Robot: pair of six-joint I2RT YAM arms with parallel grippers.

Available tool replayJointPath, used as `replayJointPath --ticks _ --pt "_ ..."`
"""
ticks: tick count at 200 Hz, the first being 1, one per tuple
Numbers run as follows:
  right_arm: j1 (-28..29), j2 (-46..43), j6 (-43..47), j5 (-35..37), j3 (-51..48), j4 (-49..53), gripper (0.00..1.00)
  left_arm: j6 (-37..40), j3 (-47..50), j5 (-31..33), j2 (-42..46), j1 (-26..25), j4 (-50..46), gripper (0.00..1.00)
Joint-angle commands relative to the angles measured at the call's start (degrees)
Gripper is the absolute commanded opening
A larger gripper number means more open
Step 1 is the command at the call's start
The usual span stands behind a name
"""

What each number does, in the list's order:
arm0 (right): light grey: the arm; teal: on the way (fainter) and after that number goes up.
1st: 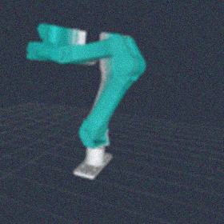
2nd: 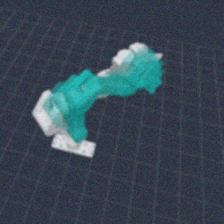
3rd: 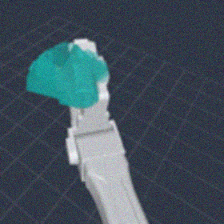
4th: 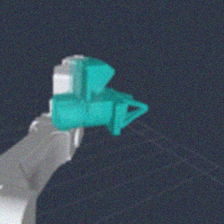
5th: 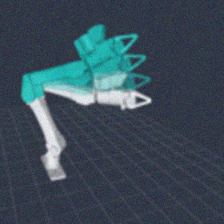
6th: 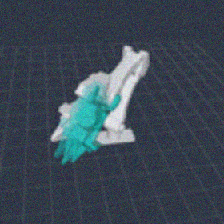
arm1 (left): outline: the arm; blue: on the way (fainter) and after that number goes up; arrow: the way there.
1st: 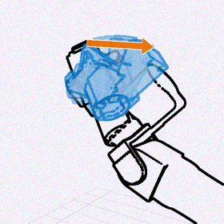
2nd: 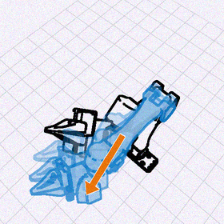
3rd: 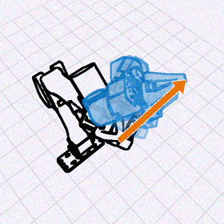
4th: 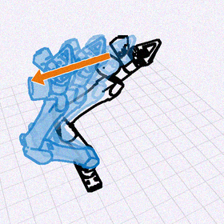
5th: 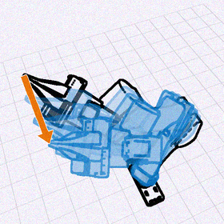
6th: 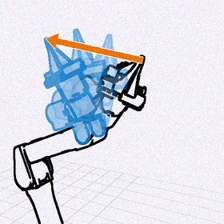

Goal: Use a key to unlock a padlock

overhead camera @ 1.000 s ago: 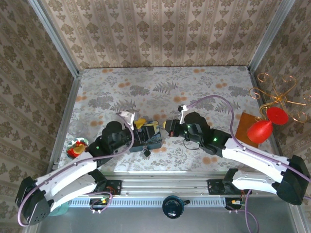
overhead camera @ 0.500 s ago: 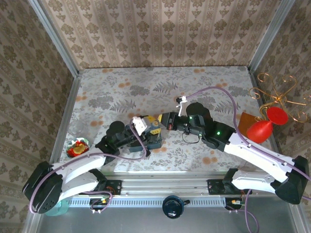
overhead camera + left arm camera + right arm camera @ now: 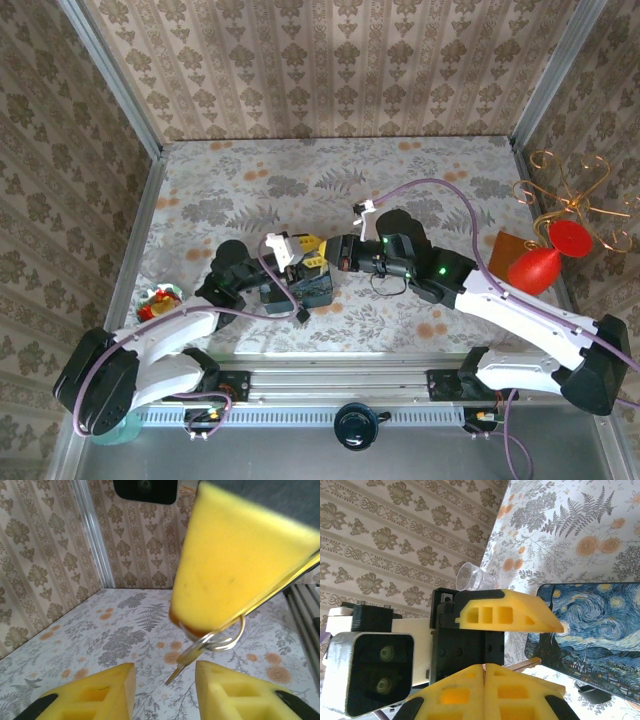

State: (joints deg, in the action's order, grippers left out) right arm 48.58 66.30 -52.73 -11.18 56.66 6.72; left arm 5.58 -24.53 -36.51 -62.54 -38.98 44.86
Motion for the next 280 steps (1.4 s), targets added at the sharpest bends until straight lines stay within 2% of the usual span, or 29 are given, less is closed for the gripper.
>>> replayJointPath --ticks 1,57,124,140,151,162,233,280 --pt "-0.19 0.21 0.03 -0.92 2.14 0.64 0.00 -0.79 -1.25 -3.86 2.25 0.65 0.54 0.33" --pt "-0.60 -0.56 -0.15 0.40 1.47 0.69 0.00 0.08 -1.22 -5.00 3.57 1.12 -2.29 0.15" --pt "-1.24 -1.18 -0.22 0.64 0.81 0.10 0.00 0.97 -1.83 -4.40 3.02 1.10 -4.17 0.12" --pt "-1.31 -1.09 -0.37 0.31 0.55 -0.33 0.00 0.82 -1.92 -4.09 2.93 1.10 -3.99 0.13" --pt "-1.43 -1.00 -0.56 -0.19 0.43 -1.03 0.00 0.58 -2.01 -3.74 2.84 1.10 -3.78 0.27" --pt "-1.45 -0.91 -0.77 -0.68 0.28 -1.73 0.00 0.36 -1.97 -3.68 2.66 1.12 -3.53 0.30" --pt "-1.36 0.12 -1.37 -4.10 0.32 -6.09 0.00 -2.80 -2.63 -6.78 1.05 1.45 0.20 0.34" --pt "-1.36 0.71 -1.49 -4.14 0.35 -6.34 0.00 -3.86 -2.55 -7.89 1.21 1.72 1.37 0.30"
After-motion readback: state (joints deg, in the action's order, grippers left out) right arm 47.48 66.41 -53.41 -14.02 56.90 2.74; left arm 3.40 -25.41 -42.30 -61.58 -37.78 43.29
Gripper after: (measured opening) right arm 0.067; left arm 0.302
